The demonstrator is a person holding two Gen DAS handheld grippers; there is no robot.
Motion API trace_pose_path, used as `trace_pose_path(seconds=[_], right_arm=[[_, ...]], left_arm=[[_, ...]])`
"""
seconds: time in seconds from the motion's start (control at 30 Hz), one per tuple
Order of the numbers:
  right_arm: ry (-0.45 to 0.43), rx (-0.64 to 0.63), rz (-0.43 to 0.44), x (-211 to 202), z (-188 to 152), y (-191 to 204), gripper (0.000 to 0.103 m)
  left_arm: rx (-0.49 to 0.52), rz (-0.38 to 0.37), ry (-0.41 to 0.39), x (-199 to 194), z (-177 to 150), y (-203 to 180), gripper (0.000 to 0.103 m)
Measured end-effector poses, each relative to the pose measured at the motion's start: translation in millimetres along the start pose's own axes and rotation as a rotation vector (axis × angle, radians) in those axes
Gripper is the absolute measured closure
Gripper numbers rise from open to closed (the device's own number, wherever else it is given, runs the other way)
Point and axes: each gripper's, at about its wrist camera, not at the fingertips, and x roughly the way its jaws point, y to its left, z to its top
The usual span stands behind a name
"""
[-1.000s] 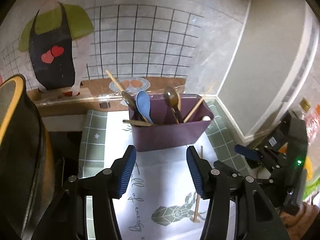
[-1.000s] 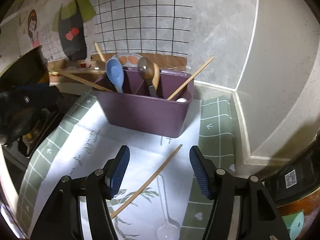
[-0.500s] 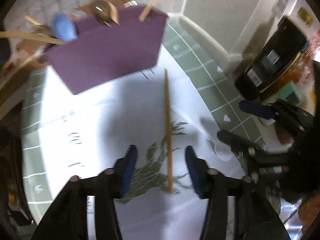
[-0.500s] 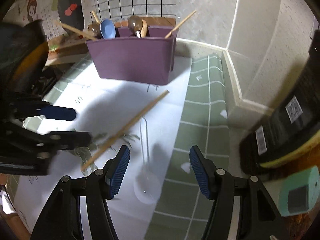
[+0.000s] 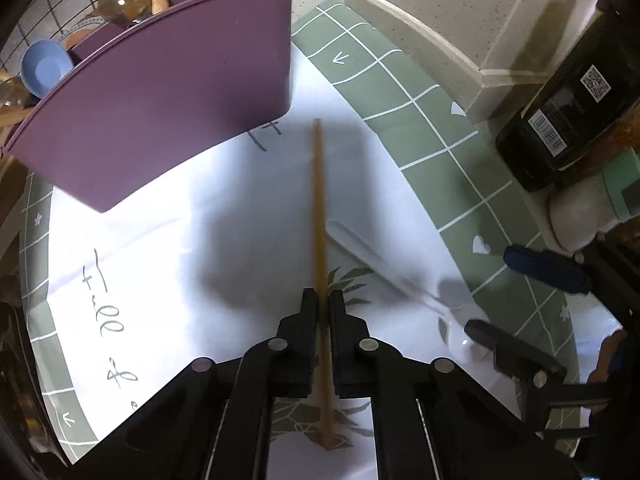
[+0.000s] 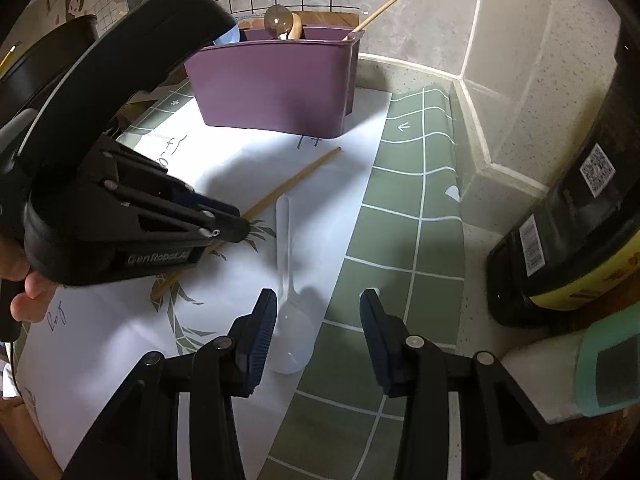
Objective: Organize utensils
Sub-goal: 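Lower the left tool onto the loose wooden chopstick and close on it, then grasp the white plastic spoon with the right tool while the left tool holds the chopstick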
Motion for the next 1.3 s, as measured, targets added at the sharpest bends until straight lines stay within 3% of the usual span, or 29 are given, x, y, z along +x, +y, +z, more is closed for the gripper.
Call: trace_pose_path(seconds=[0.27,0.63,0.9,1.0,1.03,1.3], right_arm=[[-0.006,-0.029,0.047,2,12,17,0.063],[0.104,-0.008,0.059,35,29,24,0.063],[0.13,0.01,0.04,57,49,20,0.071],[0.134,-0.004,0.02,59,53,23,0.084],[0.133,-0.012,0.011,59,52,24,0.093],[0.106,-0.021,0.021,38,39,31,0.094]], left_arm=[[-0.086,-0.008,-0.037,-30,-57,33,0.097],[-0.185,-0.025,0.007,-64,-136,72,0.097],[-0.202,-0.044,0.007,-70,-140,78,0.095],[-0.198,-0.043,-0.002,-75,-140,78,0.095],[-0.195,-0.043,-0.005,-76,-139,78,0.095],[-0.128,-0.03,0.045,-65,-116,68,0.095]])
